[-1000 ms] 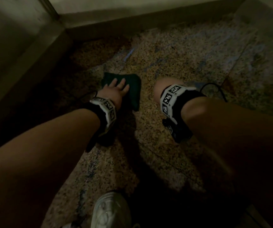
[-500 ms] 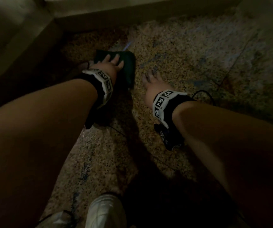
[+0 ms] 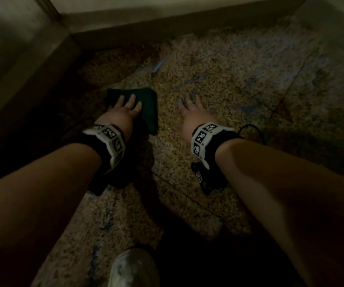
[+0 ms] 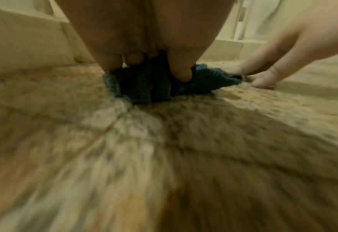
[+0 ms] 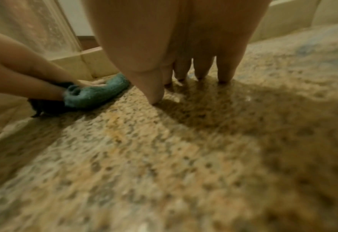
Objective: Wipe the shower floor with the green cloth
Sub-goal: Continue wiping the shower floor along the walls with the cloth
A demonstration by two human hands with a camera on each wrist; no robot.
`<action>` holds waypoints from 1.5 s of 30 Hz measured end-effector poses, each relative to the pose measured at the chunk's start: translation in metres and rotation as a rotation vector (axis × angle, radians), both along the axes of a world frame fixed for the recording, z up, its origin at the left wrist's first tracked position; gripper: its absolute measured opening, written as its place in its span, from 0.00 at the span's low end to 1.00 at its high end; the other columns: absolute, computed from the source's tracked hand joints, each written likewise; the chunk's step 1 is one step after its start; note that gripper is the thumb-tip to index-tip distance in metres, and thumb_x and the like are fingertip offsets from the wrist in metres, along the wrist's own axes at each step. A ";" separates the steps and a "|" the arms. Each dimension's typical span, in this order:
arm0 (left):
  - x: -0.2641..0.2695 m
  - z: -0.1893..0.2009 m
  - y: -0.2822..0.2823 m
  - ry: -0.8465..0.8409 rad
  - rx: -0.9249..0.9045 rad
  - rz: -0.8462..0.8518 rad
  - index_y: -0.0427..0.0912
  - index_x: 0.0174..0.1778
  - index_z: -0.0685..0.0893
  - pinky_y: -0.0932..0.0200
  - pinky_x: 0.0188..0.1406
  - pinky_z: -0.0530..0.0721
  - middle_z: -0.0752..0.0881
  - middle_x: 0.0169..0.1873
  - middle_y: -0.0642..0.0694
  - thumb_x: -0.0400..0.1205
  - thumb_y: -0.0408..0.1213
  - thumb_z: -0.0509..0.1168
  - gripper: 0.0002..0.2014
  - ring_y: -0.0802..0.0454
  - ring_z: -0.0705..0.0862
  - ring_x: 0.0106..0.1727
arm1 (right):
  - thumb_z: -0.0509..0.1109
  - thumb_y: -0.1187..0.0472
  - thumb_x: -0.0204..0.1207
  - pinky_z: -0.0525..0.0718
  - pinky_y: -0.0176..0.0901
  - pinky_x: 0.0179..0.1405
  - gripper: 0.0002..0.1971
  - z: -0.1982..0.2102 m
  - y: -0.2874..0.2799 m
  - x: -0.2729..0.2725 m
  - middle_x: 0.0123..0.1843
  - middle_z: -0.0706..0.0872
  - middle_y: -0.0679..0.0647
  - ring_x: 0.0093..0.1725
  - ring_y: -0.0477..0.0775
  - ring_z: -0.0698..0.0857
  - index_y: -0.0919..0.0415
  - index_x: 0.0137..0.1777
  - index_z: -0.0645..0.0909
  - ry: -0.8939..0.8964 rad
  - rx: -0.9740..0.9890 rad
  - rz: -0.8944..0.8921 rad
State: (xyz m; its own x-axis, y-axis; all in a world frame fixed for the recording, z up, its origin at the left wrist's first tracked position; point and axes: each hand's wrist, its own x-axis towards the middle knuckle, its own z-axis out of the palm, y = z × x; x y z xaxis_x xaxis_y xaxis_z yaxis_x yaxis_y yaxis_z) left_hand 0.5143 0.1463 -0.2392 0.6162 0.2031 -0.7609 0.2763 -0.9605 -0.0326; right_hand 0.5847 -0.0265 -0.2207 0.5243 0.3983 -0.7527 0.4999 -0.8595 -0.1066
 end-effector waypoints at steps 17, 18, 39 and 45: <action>0.056 -0.001 0.027 0.114 0.155 0.064 0.45 0.83 0.39 0.35 0.79 0.54 0.35 0.82 0.42 0.86 0.33 0.56 0.36 0.36 0.38 0.82 | 0.57 0.62 0.85 0.59 0.62 0.77 0.36 0.001 0.010 0.016 0.85 0.33 0.51 0.84 0.61 0.40 0.52 0.84 0.38 0.063 -0.082 0.037; 0.043 0.000 0.025 0.108 0.132 0.069 0.44 0.83 0.39 0.36 0.79 0.53 0.35 0.82 0.42 0.87 0.32 0.54 0.35 0.35 0.38 0.82 | 0.57 0.63 0.85 0.64 0.62 0.75 0.34 0.004 0.013 0.016 0.85 0.38 0.54 0.84 0.62 0.47 0.54 0.85 0.43 0.034 -0.095 0.062; 0.083 0.024 0.076 0.046 0.183 0.168 0.46 0.84 0.41 0.29 0.75 0.57 0.38 0.83 0.44 0.86 0.29 0.56 0.36 0.39 0.42 0.83 | 0.52 0.69 0.85 0.57 0.55 0.79 0.35 0.003 0.043 0.011 0.84 0.30 0.48 0.84 0.54 0.37 0.53 0.84 0.36 0.030 -0.014 0.161; 0.066 0.018 0.064 0.080 0.161 0.190 0.48 0.83 0.37 0.30 0.75 0.59 0.35 0.82 0.46 0.85 0.34 0.59 0.39 0.39 0.39 0.82 | 0.57 0.67 0.84 0.59 0.57 0.80 0.37 0.007 0.043 0.014 0.84 0.31 0.49 0.84 0.55 0.37 0.54 0.84 0.36 0.064 0.003 0.168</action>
State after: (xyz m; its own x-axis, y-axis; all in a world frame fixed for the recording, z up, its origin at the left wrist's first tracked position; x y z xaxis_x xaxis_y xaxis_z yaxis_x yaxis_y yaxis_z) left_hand 0.5799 0.2108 -0.2215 0.4941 0.4323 -0.7543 0.4419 -0.8721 -0.2103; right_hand 0.5982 0.0170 -0.2134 0.4011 0.4791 -0.7808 0.6289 -0.7637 -0.1456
